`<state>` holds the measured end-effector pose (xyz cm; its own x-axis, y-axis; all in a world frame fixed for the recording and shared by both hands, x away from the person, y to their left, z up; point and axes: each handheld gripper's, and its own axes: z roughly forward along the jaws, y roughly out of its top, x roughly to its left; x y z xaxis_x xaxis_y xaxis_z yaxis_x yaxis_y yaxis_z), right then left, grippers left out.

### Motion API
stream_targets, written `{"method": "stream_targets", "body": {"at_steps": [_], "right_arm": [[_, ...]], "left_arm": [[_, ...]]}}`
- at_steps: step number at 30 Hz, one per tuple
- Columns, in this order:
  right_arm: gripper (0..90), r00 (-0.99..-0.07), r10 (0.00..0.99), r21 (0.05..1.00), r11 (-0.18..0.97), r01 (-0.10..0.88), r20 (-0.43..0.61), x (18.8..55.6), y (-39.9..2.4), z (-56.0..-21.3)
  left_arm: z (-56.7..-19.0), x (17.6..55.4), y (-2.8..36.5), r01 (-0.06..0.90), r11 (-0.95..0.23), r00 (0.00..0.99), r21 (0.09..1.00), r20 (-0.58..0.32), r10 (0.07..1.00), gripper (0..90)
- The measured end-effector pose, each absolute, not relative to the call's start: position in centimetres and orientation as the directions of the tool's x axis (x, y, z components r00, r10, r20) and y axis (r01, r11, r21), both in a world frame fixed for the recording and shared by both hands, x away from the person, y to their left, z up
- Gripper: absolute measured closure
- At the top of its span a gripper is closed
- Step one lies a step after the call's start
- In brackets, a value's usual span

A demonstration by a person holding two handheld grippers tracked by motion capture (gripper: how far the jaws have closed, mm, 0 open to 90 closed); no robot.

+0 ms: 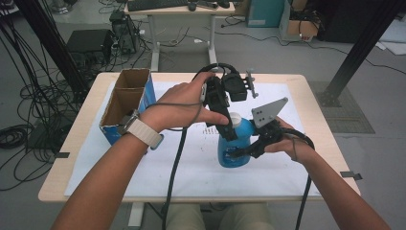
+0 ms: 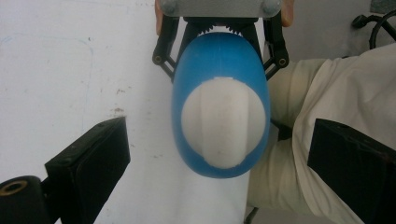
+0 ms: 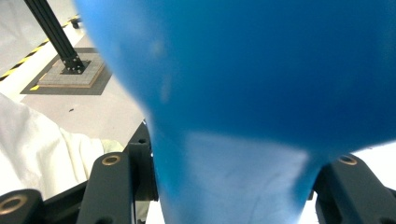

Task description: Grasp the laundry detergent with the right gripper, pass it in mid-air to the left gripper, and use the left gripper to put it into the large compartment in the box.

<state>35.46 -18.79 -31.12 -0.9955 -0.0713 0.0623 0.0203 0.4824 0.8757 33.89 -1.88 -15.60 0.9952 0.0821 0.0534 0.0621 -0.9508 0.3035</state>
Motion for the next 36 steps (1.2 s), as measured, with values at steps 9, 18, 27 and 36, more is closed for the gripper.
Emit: {"method": "stream_targets", "body": {"at_steps": [9, 18, 27, 36], "right_arm": [[43.4, -0.996, -0.067, 0.878, 0.479, 0.025, 0.065, 35.48, -18.88, -31.09], [43.4, -0.996, -0.064, 0.878, 0.478, 0.026, 0.064, 35.53, -18.88, -31.14], [43.3, -0.996, -0.068, 0.878, 0.478, 0.025, 0.065, 35.54, -18.79, -31.16], [43.3, -0.995, -0.067, 0.877, 0.479, 0.030, 0.070, 35.54, -18.82, -31.18]], "left_arm": [[-15.59, 33.84, -1.96, 0.061, -0.952, 0.995, 0.300, 0.055, 0.081, 6.0], [-15.56, 33.82, -1.95, 0.061, -0.952, 0.995, 0.299, 0.059, 0.082, 6.1], [-15.56, 33.79, -1.87, 0.066, -0.950, 0.994, 0.305, 0.059, 0.087, 6.2], [-15.56, 33.82, -1.92, 0.063, -0.950, 0.995, 0.305, 0.060, 0.085, 6.2]]}}
